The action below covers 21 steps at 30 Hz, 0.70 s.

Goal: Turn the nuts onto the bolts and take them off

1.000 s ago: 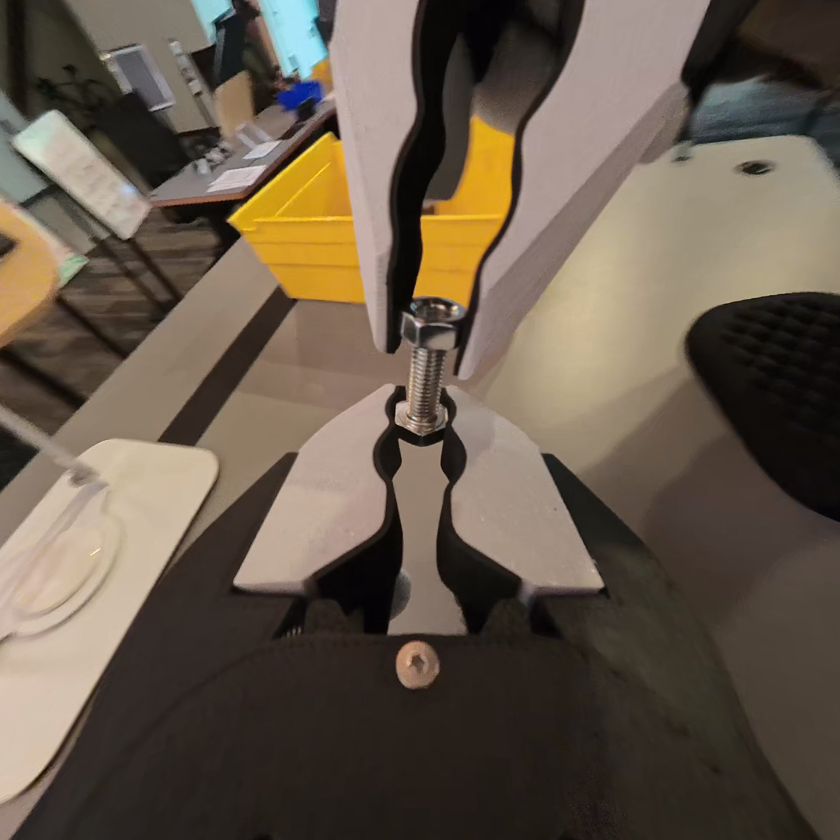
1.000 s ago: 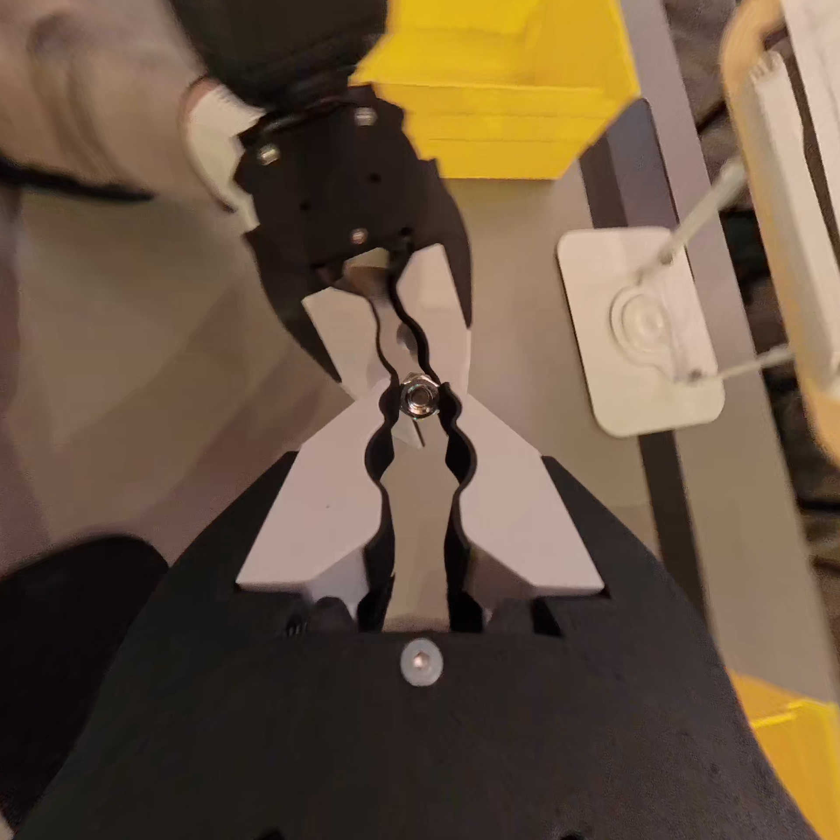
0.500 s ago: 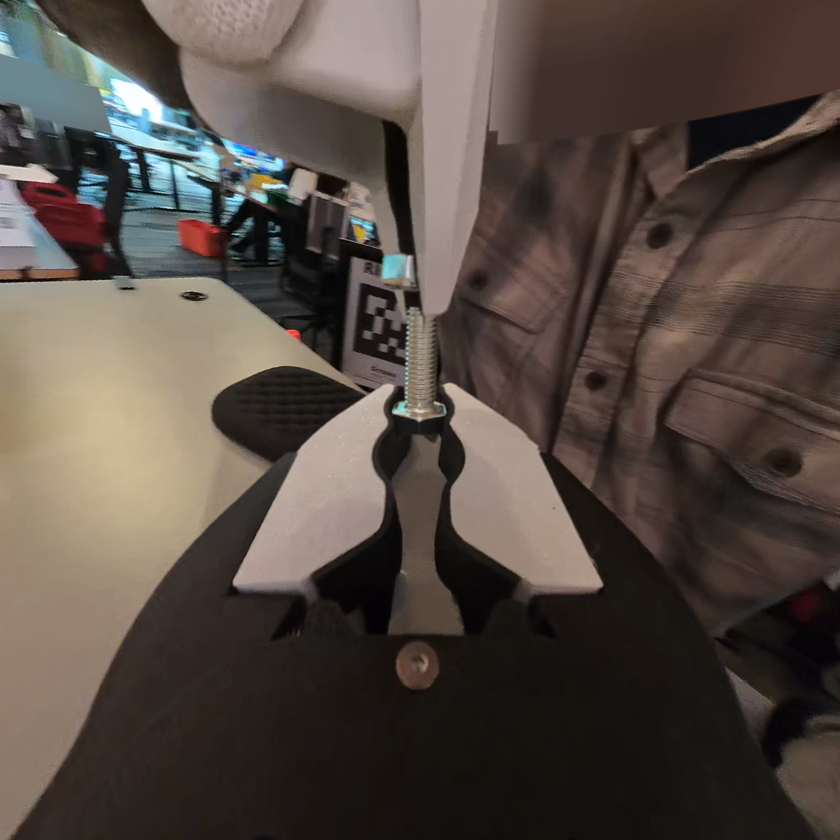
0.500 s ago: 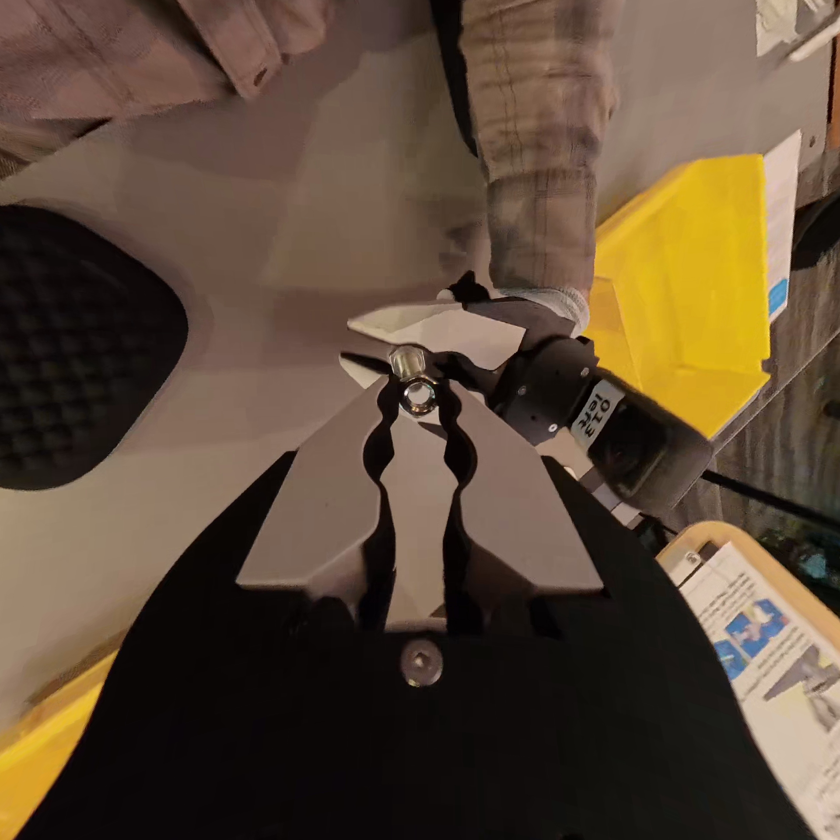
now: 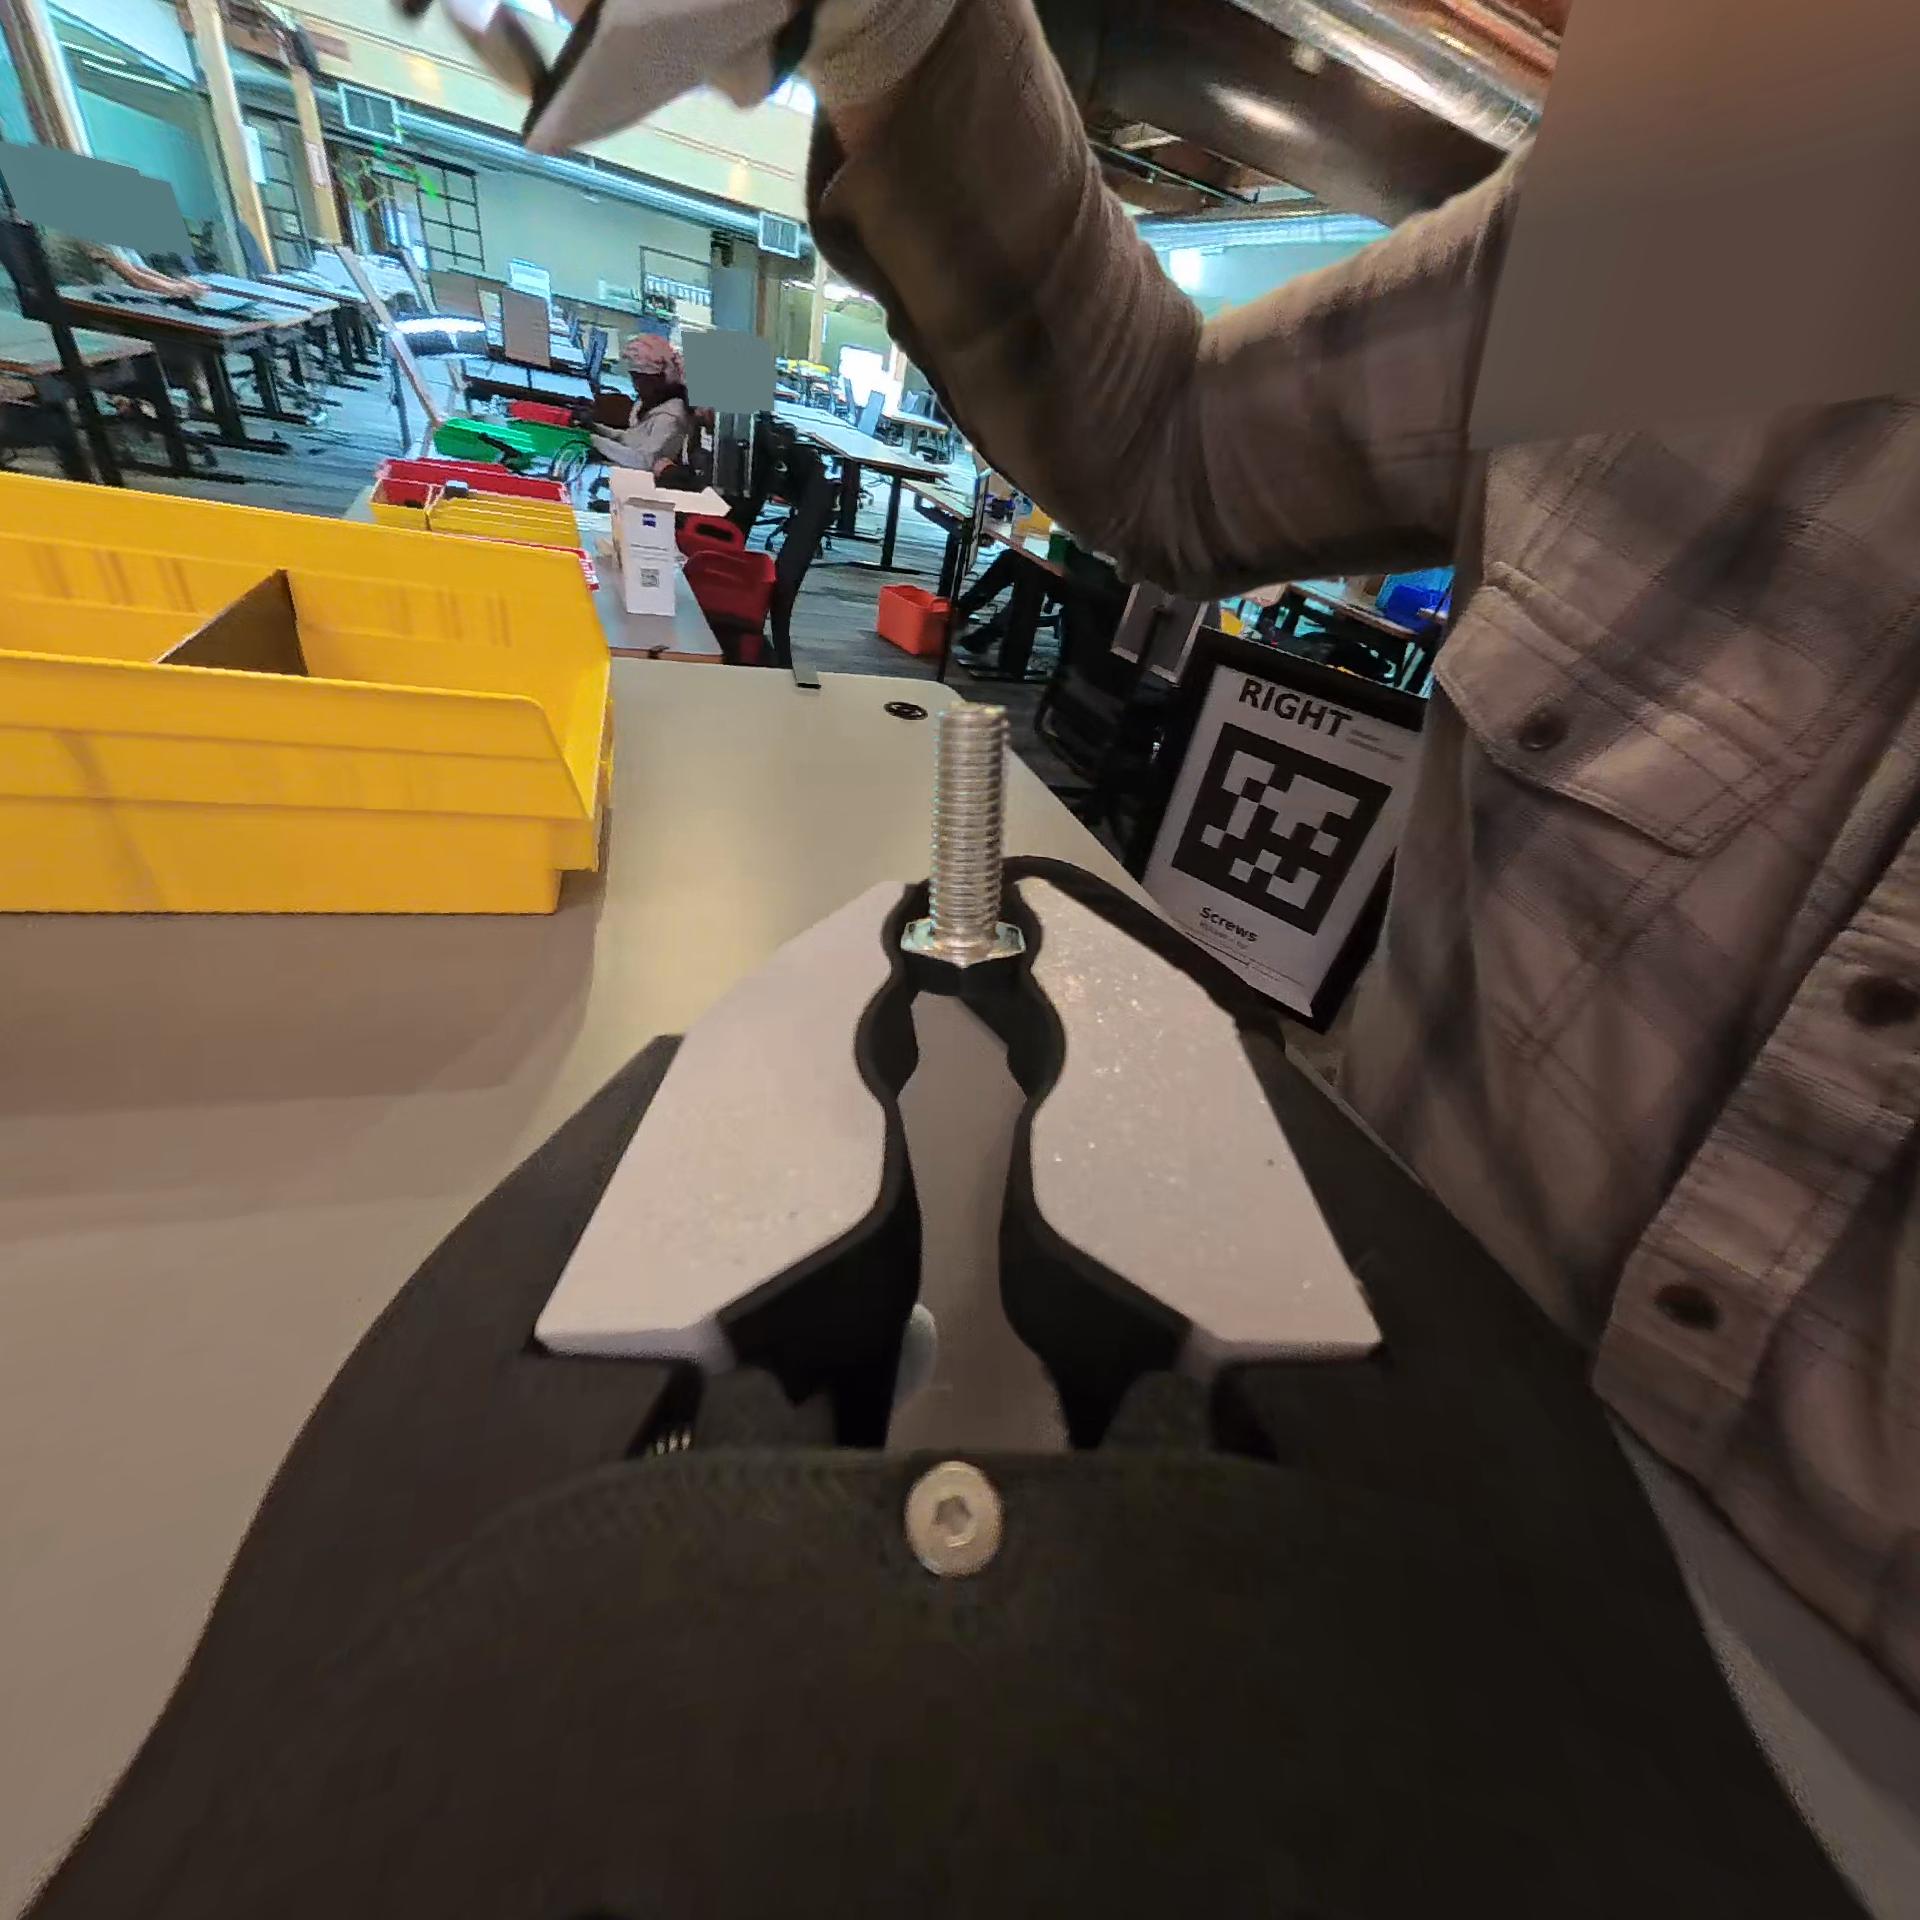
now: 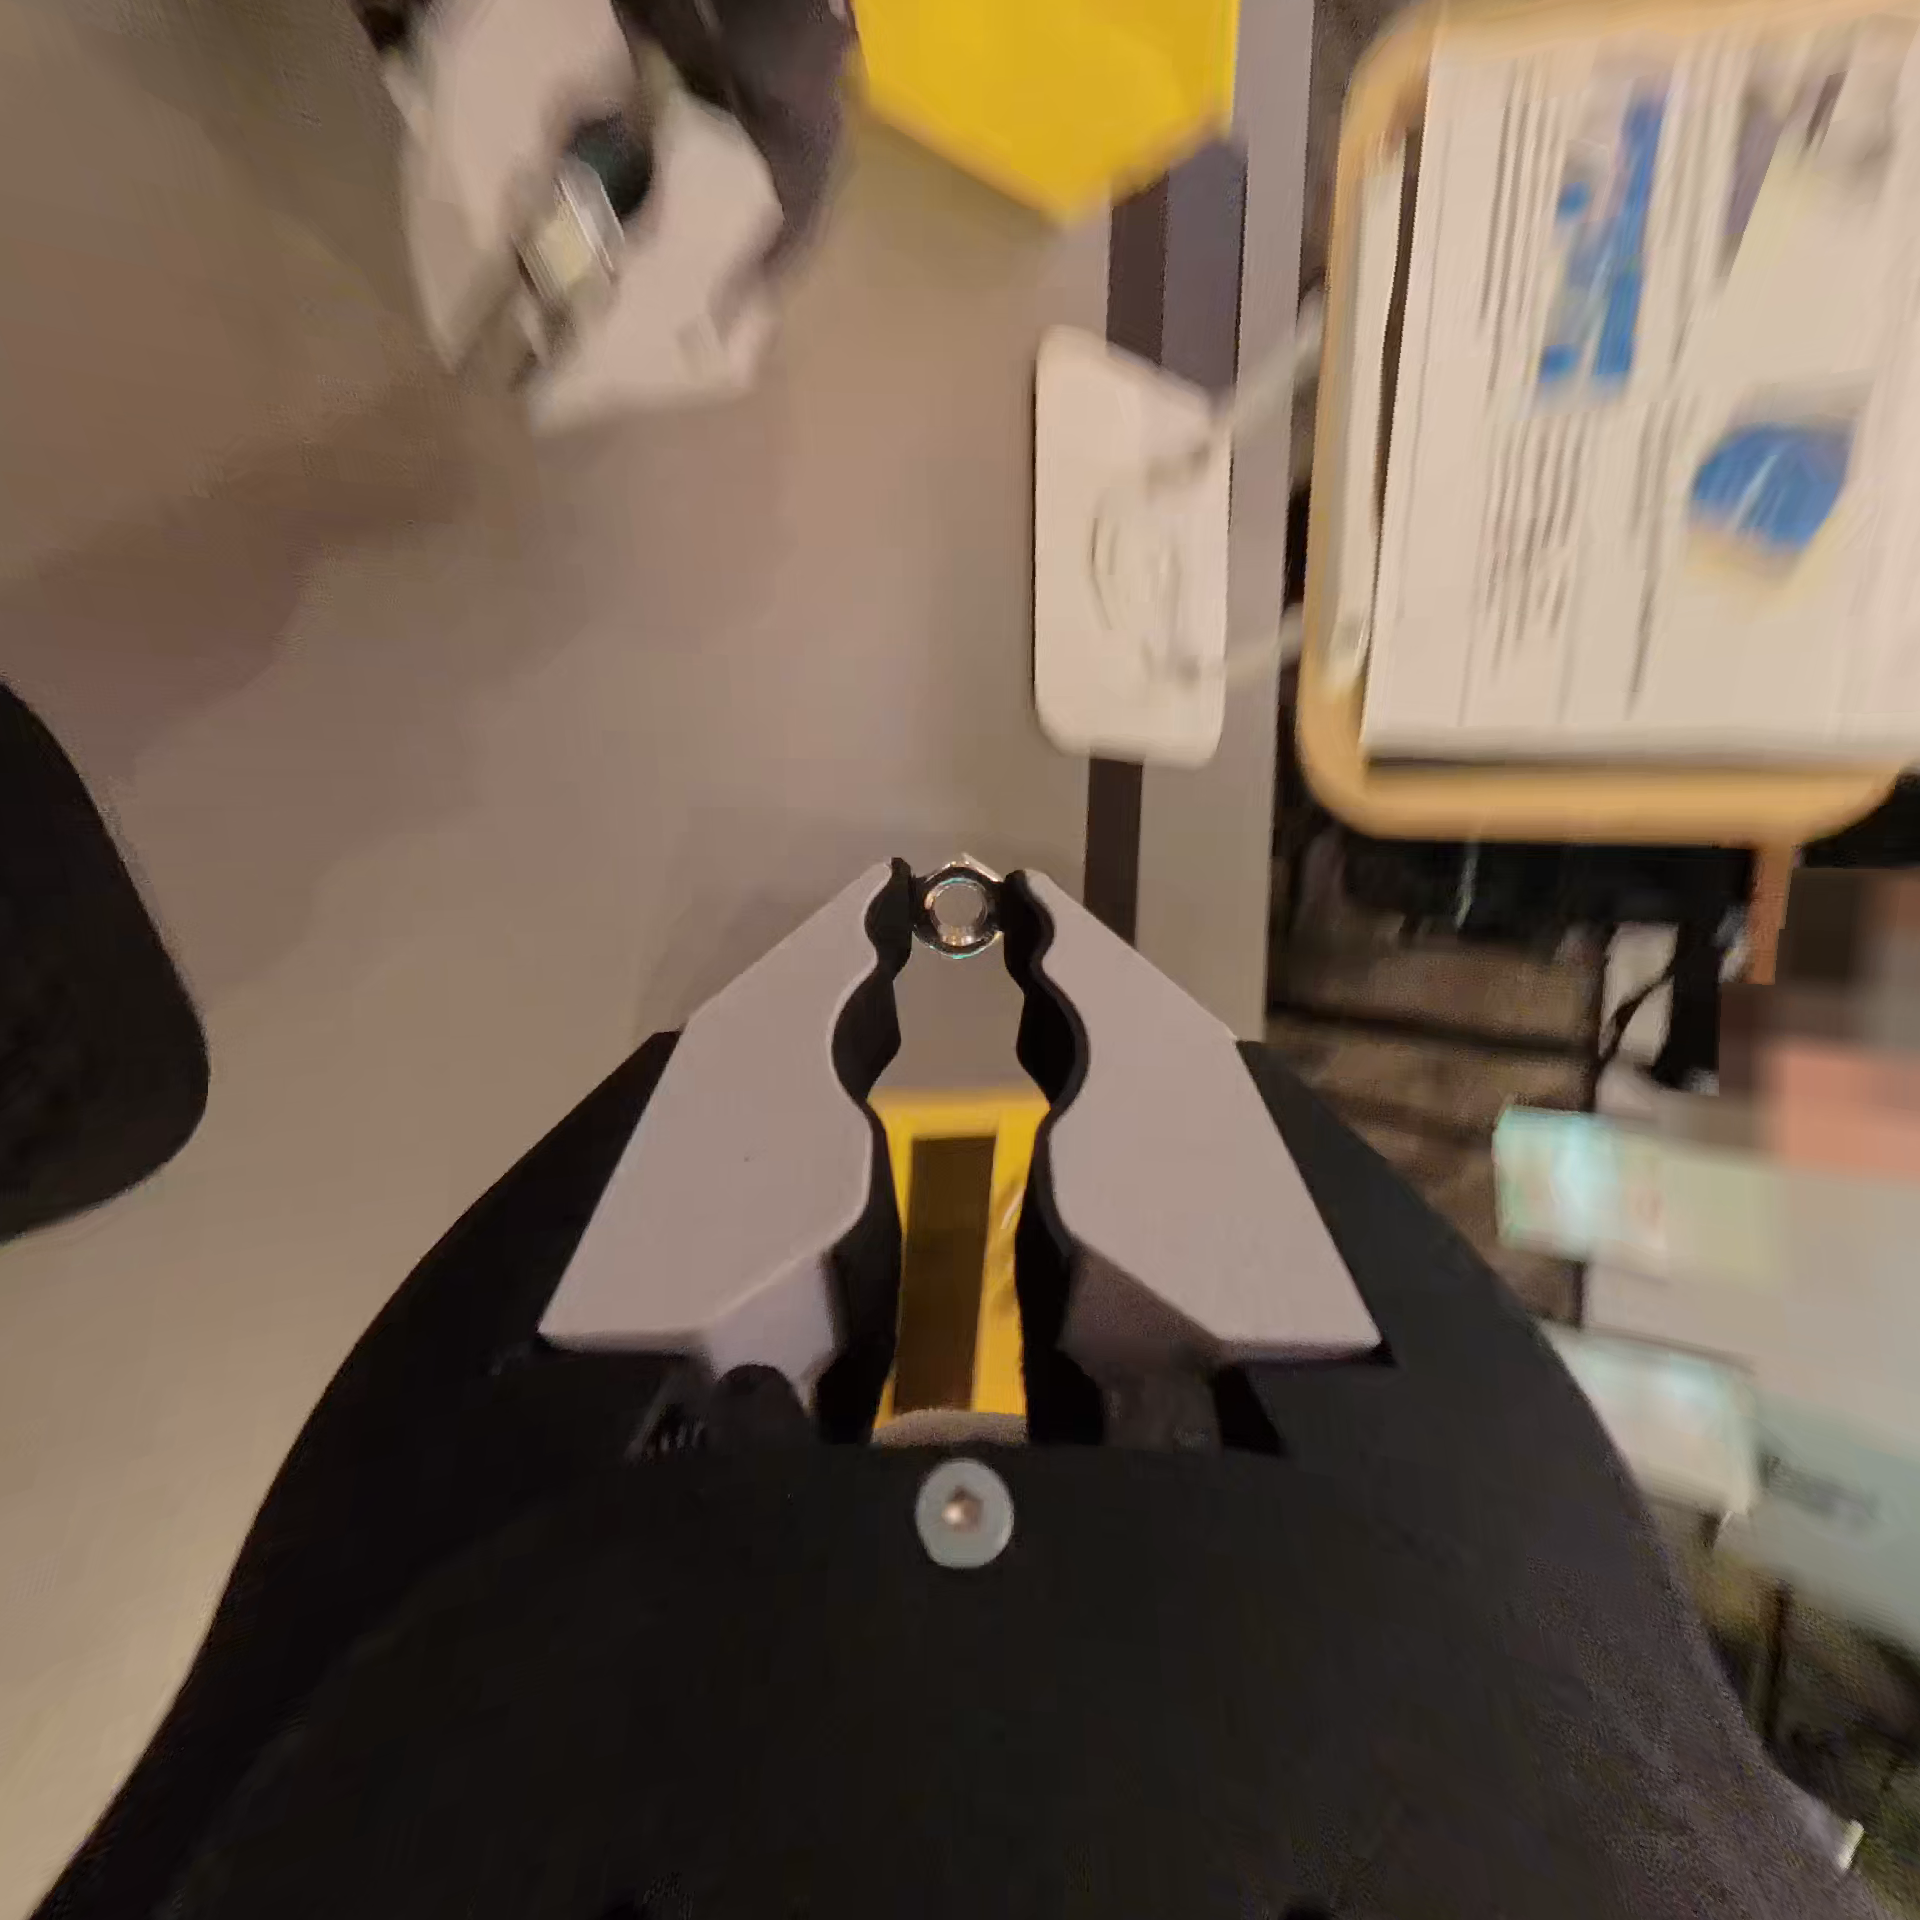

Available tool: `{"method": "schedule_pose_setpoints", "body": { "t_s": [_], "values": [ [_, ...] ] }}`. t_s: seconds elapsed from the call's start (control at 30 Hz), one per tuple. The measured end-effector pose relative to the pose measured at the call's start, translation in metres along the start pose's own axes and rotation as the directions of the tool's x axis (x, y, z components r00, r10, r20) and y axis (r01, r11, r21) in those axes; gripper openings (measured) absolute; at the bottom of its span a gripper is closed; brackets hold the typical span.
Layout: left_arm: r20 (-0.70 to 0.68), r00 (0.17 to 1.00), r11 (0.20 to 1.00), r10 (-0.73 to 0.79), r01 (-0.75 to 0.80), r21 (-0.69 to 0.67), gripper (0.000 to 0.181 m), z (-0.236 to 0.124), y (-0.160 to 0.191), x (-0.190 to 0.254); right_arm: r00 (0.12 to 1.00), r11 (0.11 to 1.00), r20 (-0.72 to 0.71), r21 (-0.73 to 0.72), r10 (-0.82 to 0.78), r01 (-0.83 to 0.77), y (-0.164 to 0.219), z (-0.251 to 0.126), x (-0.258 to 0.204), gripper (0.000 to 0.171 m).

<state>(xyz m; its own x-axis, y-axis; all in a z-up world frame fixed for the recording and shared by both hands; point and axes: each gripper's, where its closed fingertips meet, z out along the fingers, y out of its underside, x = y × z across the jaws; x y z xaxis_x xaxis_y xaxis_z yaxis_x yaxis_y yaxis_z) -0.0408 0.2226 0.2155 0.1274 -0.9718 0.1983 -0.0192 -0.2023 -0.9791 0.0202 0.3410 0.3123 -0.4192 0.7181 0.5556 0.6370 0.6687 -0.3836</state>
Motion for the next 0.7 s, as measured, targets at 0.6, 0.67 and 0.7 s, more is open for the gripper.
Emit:
{"method": "schedule_pose_setpoints", "body": {
  "t_s": [0.6,0.67,0.7],
  "values": [
    [0.063,0.998,0.996,0.005,0.001,-0.088,0.014,0.008,0.021,-0.012,0.860,0.797,0.171,-0.496,0.480,-0.346,0.268,0.101,-0.084,0.016],
    [0.063,0.998,0.996,0.003,0.003,-0.090,0.014,0.008,0.022,-0.012,0.835,0.805,0.228,-0.478,0.501,-0.353,0.262,0.105,-0.093,0.016],
    [0.063,0.998,0.996,0.002,0.004,-0.092,0.014,0.008,0.023,-0.012,0.833,0.802,0.227,-0.480,0.505,-0.356,0.263,0.107,-0.093,0.016]
  ]
}}
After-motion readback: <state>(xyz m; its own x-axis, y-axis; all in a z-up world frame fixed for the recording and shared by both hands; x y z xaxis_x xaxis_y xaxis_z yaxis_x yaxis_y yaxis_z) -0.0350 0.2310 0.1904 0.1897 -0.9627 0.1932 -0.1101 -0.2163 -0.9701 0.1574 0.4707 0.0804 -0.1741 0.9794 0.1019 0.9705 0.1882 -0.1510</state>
